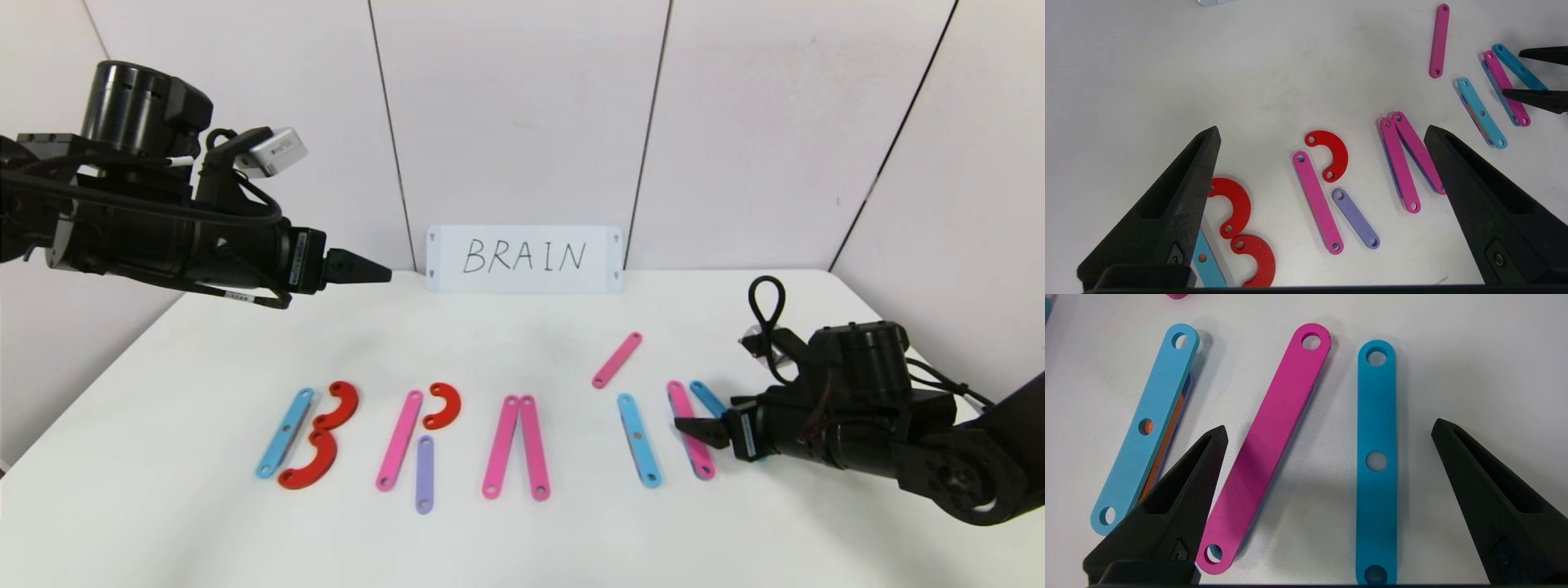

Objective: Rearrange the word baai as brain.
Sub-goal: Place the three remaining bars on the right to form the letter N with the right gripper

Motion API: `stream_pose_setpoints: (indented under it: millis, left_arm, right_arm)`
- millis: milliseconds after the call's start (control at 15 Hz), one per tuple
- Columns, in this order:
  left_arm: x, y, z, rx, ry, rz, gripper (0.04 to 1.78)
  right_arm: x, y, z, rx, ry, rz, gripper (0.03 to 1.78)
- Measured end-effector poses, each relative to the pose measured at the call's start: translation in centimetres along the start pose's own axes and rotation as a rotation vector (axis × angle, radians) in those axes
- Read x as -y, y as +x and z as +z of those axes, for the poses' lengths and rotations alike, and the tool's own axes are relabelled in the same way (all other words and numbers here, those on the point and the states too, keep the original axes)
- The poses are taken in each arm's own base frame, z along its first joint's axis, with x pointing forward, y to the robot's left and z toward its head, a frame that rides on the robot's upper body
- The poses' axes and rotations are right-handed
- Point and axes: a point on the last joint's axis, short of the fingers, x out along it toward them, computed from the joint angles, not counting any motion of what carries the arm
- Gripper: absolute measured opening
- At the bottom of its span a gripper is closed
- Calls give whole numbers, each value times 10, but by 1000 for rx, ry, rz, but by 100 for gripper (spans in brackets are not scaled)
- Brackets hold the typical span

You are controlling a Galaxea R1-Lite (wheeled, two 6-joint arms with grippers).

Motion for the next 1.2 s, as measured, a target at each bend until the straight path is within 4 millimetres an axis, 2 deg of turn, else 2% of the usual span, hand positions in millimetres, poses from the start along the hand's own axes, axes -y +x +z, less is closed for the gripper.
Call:
stream_pose_setpoints:
  millis: [867,1200]
  left_arm:
    - [-1,1,0,-3,-1,0,174]
    - [0,1,-1,-4,-2,0,174]
  right_arm:
    - [-16,6,2,-6,-27,40,173]
    - [-19,9,18,50,-51,-38,173]
